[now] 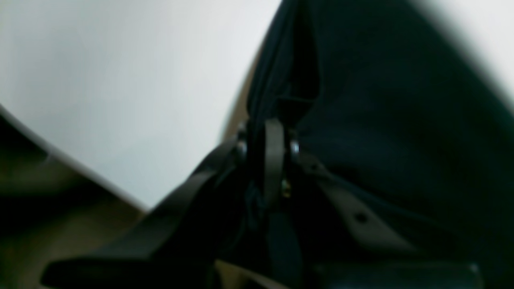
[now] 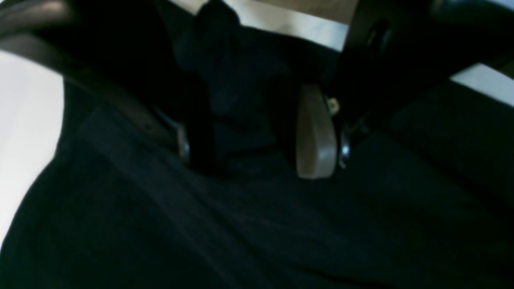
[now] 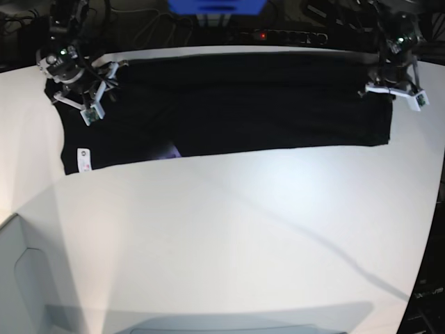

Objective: Fold the T-shirt properly

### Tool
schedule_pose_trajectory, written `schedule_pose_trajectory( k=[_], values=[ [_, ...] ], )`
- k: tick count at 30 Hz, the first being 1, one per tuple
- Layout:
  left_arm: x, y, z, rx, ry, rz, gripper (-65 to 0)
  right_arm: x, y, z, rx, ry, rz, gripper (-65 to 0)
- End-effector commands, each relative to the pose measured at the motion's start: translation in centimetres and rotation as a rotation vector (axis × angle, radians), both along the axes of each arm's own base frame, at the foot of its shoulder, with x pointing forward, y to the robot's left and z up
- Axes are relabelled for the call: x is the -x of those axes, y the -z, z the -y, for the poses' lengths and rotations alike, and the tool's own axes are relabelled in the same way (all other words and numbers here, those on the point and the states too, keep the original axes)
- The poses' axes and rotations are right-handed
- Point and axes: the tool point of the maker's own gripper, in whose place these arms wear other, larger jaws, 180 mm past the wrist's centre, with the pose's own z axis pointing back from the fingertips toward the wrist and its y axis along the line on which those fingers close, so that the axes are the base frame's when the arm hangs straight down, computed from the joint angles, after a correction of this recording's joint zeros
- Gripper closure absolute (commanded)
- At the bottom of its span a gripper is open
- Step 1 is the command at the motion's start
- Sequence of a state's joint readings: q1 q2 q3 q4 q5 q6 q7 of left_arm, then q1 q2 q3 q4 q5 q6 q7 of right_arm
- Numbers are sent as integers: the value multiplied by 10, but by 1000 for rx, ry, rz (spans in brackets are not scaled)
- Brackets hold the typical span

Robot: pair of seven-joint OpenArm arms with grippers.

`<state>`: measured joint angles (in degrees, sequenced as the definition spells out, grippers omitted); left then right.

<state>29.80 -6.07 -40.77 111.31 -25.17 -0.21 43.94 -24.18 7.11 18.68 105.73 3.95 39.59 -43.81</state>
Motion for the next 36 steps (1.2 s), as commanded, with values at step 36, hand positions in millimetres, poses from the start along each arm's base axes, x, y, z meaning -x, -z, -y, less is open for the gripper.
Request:
schedule_pose_trajectory(
  k=[36],
  values=[
    [-33, 1, 291, 328, 846, 40, 0, -9, -6, 5, 6, -5, 29, -332]
  ],
)
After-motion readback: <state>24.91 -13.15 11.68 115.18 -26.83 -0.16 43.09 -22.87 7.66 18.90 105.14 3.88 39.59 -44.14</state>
